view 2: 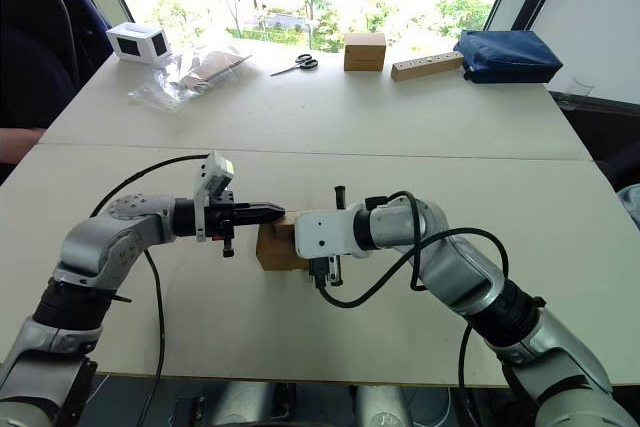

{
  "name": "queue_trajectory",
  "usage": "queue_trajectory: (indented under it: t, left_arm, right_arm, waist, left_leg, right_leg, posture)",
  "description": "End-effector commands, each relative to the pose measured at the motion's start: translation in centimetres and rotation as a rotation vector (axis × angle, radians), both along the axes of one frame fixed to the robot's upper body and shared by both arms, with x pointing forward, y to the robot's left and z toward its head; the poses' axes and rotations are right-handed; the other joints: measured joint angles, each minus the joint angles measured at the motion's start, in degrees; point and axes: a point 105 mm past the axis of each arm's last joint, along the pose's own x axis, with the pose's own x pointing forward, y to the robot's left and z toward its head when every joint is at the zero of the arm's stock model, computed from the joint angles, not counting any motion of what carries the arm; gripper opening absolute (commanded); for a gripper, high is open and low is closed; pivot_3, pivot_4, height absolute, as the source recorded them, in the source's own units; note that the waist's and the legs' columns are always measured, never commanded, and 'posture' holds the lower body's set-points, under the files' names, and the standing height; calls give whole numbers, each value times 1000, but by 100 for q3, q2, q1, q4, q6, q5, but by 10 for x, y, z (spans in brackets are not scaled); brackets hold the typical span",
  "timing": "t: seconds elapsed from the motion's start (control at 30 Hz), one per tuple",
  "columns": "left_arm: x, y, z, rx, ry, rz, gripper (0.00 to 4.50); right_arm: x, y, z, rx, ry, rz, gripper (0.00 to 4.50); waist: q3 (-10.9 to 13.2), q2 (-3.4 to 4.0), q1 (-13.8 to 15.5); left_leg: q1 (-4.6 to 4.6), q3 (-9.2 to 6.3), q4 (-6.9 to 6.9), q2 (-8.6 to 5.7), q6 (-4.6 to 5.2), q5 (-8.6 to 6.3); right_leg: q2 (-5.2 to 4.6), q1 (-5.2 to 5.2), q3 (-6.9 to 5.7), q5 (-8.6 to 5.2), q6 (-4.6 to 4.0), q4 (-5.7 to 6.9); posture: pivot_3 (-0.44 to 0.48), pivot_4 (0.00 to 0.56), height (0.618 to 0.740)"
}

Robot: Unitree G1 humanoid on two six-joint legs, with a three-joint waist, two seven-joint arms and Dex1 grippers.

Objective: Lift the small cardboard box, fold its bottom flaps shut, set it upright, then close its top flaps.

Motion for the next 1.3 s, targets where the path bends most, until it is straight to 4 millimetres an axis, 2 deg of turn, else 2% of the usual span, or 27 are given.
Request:
queue_trajectory:
  t: [0.03, 0.4, 0.6, 0.77, 0.87, 1.03, 1.13, 1.3]
  left_arm:
    - [-4, 1, -2, 6, 2, -8, 20]
    - [-5, -1, 2, -4, 2, -28, 20]
    - [-7, 0, -13, 145, -66, -60, 20]
    - [-8, -2, -17, 180, -100, -77, 20]
    - [-6, -4, -12, 144, -98, -61, 20]
    - [-3, -5, 26, -3, -93, -25, 20]
    - [-10, -8, 34, 2, -102, -44, 20]
    - [-19, -13, 34, 33, -117, -55, 20]
  right_arm:
    - [7, -2, 2, -13, -31, -25, 0]
    - [9, 1, 8, 19, -28, -33, 0]
    - [-6, 2, 19, 121, 95, -15, 0]
    - [-7, 2, 23, 134, 114, -17, 0]
    - [-6, -1, 30, 176, 131, -33, 0]
    - [11, -16, 43, 291, 130, -140, 0]
    - [15, -21, 42, 311, 139, -165, 0]
    - [14, -22, 35, 306, 156, -174, 0]
  waist:
    - [0, 0, 0]
    - [0, 0, -2]
    - [0, 0, 1]
    - [0, 1, 0]
    - [0, 1, 7]
    - [0, 0, 3]
    - [1, -1, -3]
    - [1, 0, -4]
  left_leg:
    - [0, 0, 0, 0, 0, 0]
    - [4, 0, 0, 0, 0, 0]
    - [4, 0, 0, 0, 0, 0]
    - [6, 0, -1, 1, 2, -1]
    - [6, 0, -1, 1, 3, -2]
    - [4, -2, -1, 1, 3, -2]
    - [3, -2, -1, 1, 2, -2]
    - [2, -1, -2, 2, 2, -1]
  right_leg:
    - [0, 0, 0, 0, 0, 0]
    - [0, 3, 0, 0, 0, 0]
    - [0, 4, 0, 0, 0, -1]
    - [0, 5, 0, -1, -1, -1]
    - [-1, 6, 0, -1, -1, -1]
    - [-2, 7, -1, 0, 0, -1]
    - [-2, 5, 0, 0, 0, -1]
    - [-2, 4, 0, 0, 0, -2]
  posture:
    - [0, 150, 740]
    - [0, 150, 740]
    - [0, 150, 740]
    - [0, 150, 740]
    - [0, 150, 740]
    - [0, 150, 740]
    - [0, 150, 740]
    - [0, 150, 740]
